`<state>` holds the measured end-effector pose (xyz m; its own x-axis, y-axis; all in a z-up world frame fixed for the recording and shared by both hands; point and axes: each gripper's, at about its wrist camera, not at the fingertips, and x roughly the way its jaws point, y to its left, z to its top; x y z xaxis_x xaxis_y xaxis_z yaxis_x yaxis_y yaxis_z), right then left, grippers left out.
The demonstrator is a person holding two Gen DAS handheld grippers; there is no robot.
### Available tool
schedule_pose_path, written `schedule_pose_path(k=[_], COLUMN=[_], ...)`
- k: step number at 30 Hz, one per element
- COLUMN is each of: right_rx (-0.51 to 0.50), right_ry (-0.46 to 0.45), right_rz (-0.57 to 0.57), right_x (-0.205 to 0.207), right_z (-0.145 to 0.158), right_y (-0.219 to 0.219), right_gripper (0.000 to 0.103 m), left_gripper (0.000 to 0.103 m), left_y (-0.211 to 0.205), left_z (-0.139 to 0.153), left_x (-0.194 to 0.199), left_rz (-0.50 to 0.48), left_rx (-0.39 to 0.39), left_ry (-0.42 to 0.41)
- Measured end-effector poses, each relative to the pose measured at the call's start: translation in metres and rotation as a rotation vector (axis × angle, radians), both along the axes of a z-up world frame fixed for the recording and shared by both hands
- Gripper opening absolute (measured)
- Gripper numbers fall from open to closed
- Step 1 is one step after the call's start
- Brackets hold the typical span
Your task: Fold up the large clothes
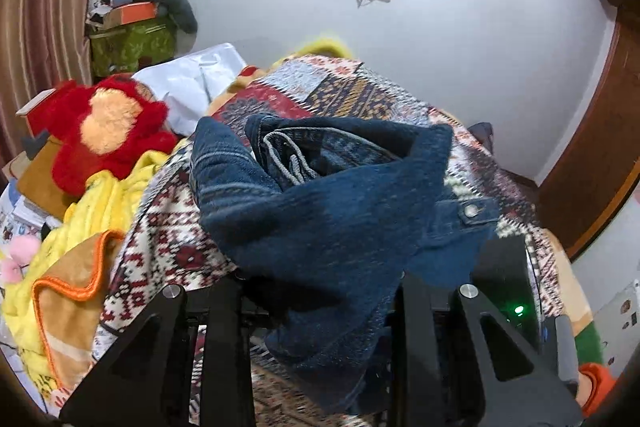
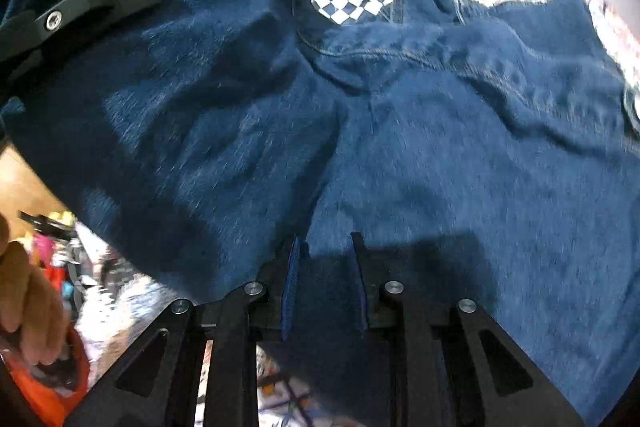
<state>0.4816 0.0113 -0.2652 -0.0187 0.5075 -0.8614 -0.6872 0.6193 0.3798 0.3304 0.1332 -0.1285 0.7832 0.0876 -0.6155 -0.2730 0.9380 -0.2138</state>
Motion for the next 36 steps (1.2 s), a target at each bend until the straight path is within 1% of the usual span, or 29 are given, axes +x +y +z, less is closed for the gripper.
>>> schedule_pose_path(k=[1,2,3,5,8,10,13,14,18,21,23,25,27,30,32,34,36], right_rx=[0.018,0.027,0.026,0.020,-0.025,-0.033,-0.029,-0.035,-0.057,-0.039,-0.044,-0.056,-0.051,-0.044,-0.042,-0.042,-0.041], right_ry=[0.044,0.067,0.064,0.021,-0.071,-0.098,-0.093,-0.103,-0.163,-0.165,-0.176,-0.195,-0.197,-0.199,-0.201,-0.205,-0.209], right_rz=[-0.027,-0.055,-0.082,-0.120,-0.189,-0.240,-0.338,-0.362,-0.467,-0.522,-0.547,-0.569,-0.582,-0.601,-0.605,-0.605,-0.601], right_x=[0.004,0.006,0.006,0.006,0.002,0.001,-0.003,0.000,-0.018,-0.030,-0.033,-0.039,-0.044,-0.051,-0.055,-0.056,-0.056], right_z=[0.004,0.008,0.013,0.023,0.037,0.045,0.056,0.056,0.068,0.076,0.079,0.082,0.087,0.091,0.092,0.094,0.096], right_y=[-0.012,-0.025,-0.039,-0.065,-0.113,-0.148,-0.198,-0.211,-0.268,-0.295,-0.305,-0.312,-0.322,-0.330,-0.334,-0.335,-0.333], right_gripper=[0.020,0.020,0.020,0.020,0.020,0.020,0.020,0.020,0.020,0.020,0.020,0.020,0.020,0.020,0.020,0.020,0.020], left_gripper=[0.027,0.027,0.027,0.027,0.027,0.027,0.027,0.027,0.027,0.027,0.027,0.027,0.028,0.031,0.036,0.038,0.040], left_y=[-0.004,-0.011,-0.018,-0.032,-0.061,-0.084,-0.122,-0.136,-0.188,-0.229,-0.248,-0.266,-0.279,-0.284,-0.279,-0.277,-0.274], left_z=[0.003,0.009,0.015,0.024,0.040,0.046,0.043,0.040,0.024,0.006,-0.006,-0.021,-0.038,-0.057,-0.058,-0.056,-0.054], left_x=[0.001,0.004,0.006,0.010,0.018,0.024,0.039,0.045,0.051,0.047,0.043,0.040,0.038,0.036,0.034,0.030,0.027], left_rz=[-0.007,-0.016,-0.028,-0.054,-0.111,-0.160,-0.241,-0.270,-0.388,-0.472,-0.526,-0.586,-0.623,-0.649,-0.645,-0.636,-0.618], left_rx=[0.004,0.013,0.022,0.036,0.072,0.100,0.150,0.163,0.211,0.288,0.307,0.327,0.364,0.385,0.381,0.374,0.385], left_ry=[-0.004,-0.010,-0.018,-0.037,-0.069,-0.084,-0.071,-0.058,-0.019,0.003,0.028,0.073,0.127,0.199,0.218,0.231,0.248])
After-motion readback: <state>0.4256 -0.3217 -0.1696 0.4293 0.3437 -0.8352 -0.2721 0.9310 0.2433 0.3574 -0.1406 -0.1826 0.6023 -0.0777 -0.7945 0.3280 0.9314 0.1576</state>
